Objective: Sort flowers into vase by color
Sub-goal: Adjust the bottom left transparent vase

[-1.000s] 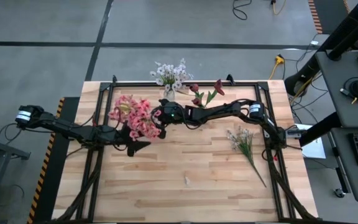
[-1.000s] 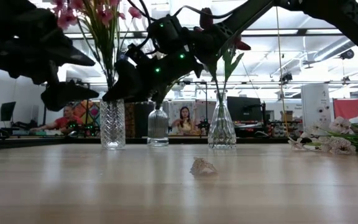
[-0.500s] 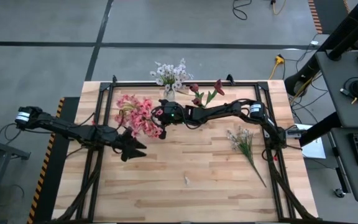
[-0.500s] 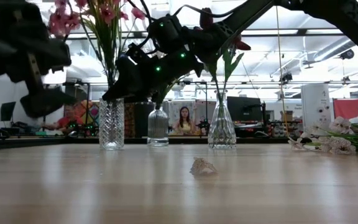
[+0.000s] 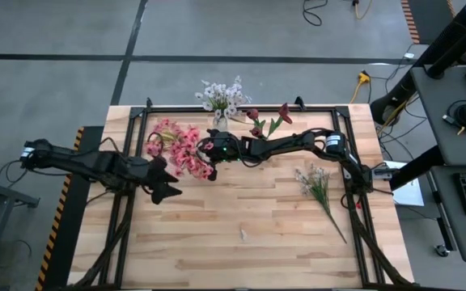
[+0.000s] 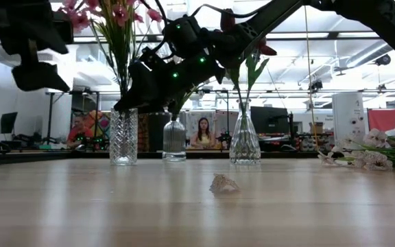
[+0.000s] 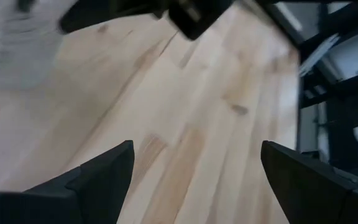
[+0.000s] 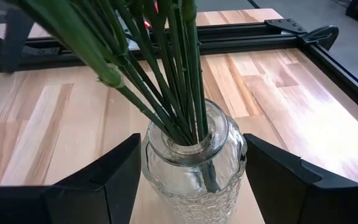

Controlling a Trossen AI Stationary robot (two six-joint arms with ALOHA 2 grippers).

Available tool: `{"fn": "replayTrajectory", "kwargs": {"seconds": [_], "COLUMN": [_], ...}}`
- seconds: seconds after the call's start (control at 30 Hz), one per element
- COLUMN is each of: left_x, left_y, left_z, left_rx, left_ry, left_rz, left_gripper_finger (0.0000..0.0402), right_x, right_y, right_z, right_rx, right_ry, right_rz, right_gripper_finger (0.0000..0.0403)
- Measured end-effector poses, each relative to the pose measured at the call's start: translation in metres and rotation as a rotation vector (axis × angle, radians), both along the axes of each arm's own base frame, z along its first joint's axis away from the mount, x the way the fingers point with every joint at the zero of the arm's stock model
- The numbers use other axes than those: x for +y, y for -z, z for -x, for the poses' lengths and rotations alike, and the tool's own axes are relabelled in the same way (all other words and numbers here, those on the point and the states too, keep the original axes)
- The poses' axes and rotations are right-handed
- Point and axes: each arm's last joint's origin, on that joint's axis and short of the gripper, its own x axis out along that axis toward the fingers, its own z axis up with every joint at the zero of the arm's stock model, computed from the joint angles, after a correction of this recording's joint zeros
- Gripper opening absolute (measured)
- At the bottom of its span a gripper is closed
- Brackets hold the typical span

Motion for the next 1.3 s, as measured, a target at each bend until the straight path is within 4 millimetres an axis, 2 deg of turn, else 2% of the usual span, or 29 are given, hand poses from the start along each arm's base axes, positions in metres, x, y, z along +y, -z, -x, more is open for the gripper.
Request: {"fn": "replayTrajectory", "kwargs": {"seconds": [0.47,0.6,0.83,1.03,1.17,1.3], "left_x": [0.008,0.010,0.014,0.021,0.026,0.031], "left_y": [-0.032,-0.045,-0.081,-0.111,-0.123,-0.126], "left_z": [0.036,0.046,0.064,0.084,0.098,0.109], "left_rx": [0.297,0.331,0.268,0.165,0.080,0.028], "left_ry": [-0.084,-0.095,-0.092,-0.148,-0.204,-0.265], "left_rz": [-0.024,-0.031,-0.056,-0.159,-0.223,-0.275], "left_gripper_finger": [0.0332,0.0332,0.0332,0.0332,0.0332,0.0332], "right_x": [0.000,0.001,0.005,0.008,0.009,0.011], "right_y": [0.000,0.001,0.000,-0.004,-0.004,-0.005], "right_z": [0.000,0.000,0.000,0.001,0.001,0.001], "right_rx": [0.002,0.001,-0.004,-0.006,-0.005,-0.006], "right_ry": [-0.007,-0.016,-0.054,-0.059,-0.060,-0.071], "right_rz": [0.005,-0.016,-0.111,-0.107,-0.101,-0.080], "right_gripper_finger": [0.0244,0.0244,0.0244,0.0244,0.0244,0.0252]}}
